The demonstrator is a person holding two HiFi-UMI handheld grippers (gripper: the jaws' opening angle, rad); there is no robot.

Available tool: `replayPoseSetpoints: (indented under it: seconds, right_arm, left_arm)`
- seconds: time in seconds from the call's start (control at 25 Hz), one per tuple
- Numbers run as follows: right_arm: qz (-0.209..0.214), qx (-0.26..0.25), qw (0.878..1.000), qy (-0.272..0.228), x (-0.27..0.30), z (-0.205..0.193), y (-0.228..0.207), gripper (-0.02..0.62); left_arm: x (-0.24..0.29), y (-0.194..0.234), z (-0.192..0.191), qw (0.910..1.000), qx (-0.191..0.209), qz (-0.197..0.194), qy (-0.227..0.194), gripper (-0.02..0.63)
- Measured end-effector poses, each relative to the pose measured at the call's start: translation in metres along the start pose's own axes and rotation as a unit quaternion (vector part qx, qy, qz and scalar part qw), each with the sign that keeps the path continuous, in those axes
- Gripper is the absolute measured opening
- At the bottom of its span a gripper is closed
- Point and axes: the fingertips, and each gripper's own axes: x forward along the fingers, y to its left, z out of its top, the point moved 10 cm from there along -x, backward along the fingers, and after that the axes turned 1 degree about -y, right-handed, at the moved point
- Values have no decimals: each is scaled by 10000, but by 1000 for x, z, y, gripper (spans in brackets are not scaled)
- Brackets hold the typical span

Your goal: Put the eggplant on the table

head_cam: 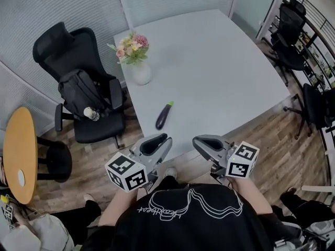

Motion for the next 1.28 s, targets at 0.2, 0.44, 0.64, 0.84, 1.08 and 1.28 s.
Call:
replayPoseSetpoints:
  seconds: [0.2, 0.44, 0.64, 0.84, 1.08, 1.28]
  right_arm:
    - [353, -53, 9993, -105, -10, -1, 23, 8]
    - [495, -197, 9985, -140, -27, -2, 46, 8]
    - [489, -240, 9983, -205, -40, -1, 56, 8]
    - [412, -186, 9987, -238, -47, -4, 57, 8]
    - [413, -337, 9982, -285, -58, 0, 67, 8]
    - [614, -190, 9969, -444, -64, 6, 82, 8]
  left_arm:
    - [-12, -32, -14, 9999, -46, 125, 12, 34]
    - [-25, -69, -14, 9993, 295, 220, -79, 18]
    - [-33, -91, -15, 9988, 362, 270, -210, 17]
    - [-41, -99, -18, 9983, 391, 323, -275, 17]
    - [-46, -114, -15, 9976, 522, 381, -266, 18]
    - [-52, -130, -8, 9969, 689, 327, -215, 17]
